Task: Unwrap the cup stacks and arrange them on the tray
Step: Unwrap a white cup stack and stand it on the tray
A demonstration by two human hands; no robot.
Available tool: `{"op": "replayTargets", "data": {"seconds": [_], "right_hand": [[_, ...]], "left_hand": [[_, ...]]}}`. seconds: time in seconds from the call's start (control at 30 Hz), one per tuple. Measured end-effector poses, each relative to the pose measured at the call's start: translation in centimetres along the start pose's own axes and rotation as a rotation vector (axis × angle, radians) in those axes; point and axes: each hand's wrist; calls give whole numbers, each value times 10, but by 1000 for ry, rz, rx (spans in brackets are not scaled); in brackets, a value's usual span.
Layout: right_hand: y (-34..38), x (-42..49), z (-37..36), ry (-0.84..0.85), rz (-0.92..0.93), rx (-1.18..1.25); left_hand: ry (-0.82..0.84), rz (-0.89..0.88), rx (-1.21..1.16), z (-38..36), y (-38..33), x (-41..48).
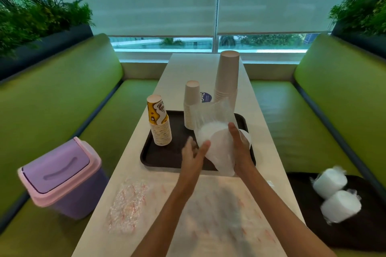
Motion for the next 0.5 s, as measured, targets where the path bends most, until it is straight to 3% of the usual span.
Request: {"op": "replayTargets", "data": {"seconds": [0.2,0.4,0.47,0.5], "right_hand": [[7,0,-2,191,9,82],[-9,-17,-13,-45,-64,330],[-20,-24,-14,-25,-105,282],[-23,-29,-16,62,-112,191]], "left_hand": [[-135,-148,-37,-16,-21,14],[-379,-157,-134,-38,-17,20],[-410,-179,-179,-39,-17,22],[-412,-187,-186,-37,-17,25]]}}
Point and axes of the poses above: each hand's wrist, its own x-axis towards the middle knuckle, its own z-axis out of the back of the hand, y = z × x, and after that the axes turned 3 degrees about z, right-handed
